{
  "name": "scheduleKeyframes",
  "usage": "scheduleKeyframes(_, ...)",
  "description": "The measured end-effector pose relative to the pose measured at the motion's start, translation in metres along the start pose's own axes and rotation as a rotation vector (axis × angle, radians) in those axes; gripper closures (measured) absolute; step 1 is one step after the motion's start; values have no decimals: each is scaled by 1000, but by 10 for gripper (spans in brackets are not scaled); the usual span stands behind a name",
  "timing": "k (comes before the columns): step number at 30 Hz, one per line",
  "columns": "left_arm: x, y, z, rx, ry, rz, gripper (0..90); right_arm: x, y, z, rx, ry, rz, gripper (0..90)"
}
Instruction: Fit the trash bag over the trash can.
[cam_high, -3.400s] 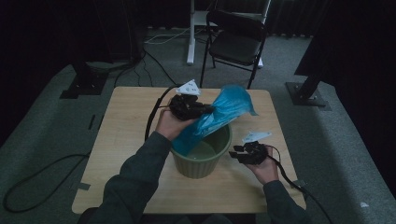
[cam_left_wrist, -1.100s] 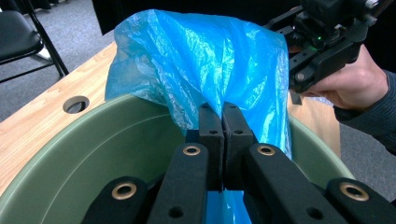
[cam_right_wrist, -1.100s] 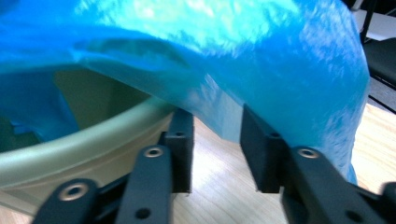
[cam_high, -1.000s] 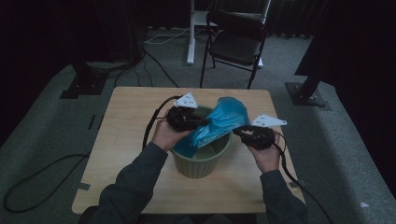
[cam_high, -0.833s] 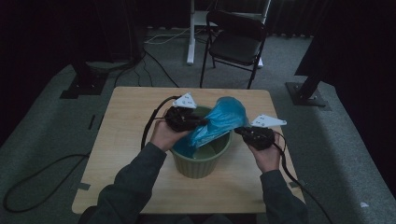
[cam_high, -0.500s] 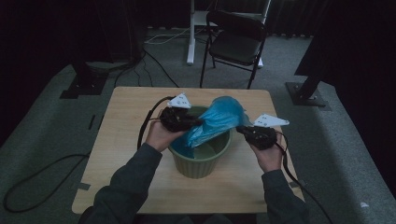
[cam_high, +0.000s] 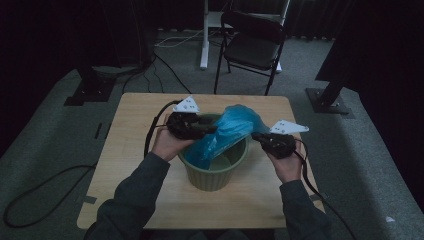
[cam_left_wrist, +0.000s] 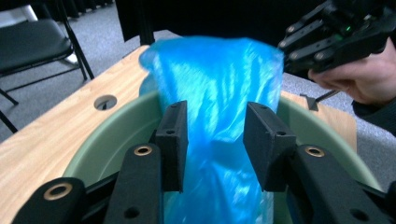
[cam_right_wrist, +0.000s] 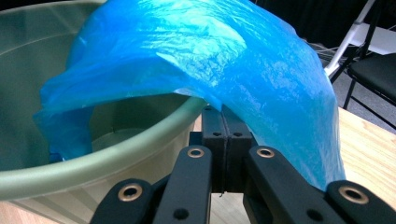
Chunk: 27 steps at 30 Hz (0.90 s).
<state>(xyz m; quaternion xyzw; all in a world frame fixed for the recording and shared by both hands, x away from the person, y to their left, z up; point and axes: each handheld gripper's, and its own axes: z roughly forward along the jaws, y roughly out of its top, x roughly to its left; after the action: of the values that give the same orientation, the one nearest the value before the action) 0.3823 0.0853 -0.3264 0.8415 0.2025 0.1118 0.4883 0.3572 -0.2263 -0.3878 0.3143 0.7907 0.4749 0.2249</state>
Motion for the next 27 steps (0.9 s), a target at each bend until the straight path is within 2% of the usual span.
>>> scheduleKeyframes(3, -5, 7, 2, -9, -10, 15, 572, 1, 2, 1, 2, 5, -7, 900)
scheduleKeyframes(4, -9, 11, 3, -16, -28, 25, 557, 2, 4, 2, 2, 7, -12, 900)
scheduleKeyframes(6, -9, 11, 3, -16, -28, 25, 548, 2, 5, 2, 3, 7, -13, 900)
scheduleKeyframes(8, -17, 18, 8, -23, -36, 69, 521, 3, 7, 2, 1, 10, -20, 900)
scheduleKeyframes(10, -20, 20, 11, -14, -32, 84, 515, 4, 8, 2, 1, 12, -20, 900)
scheduleKeyframes(14, -29, 25, 21, 26, 6, 132, 496, 6, 10, 3, -6, 17, -29, 900)
scheduleKeyframes(20, -38, 30, 40, 73, 63, 172, 511, 7, 10, 4, -5, 25, -30, 900)
scheduleKeyframes(22, -42, 31, 47, 84, 75, 188, 523, 8, 10, 4, -7, 27, -30, 900)
scheduleKeyframes(25, -48, 31, 57, 115, 121, 227, 554, 8, 10, 4, -10, 28, -29, 900)
scheduleKeyframes(27, -51, 32, 60, 129, 134, 247, 607, 8, 10, 4, -11, 30, -33, 900)
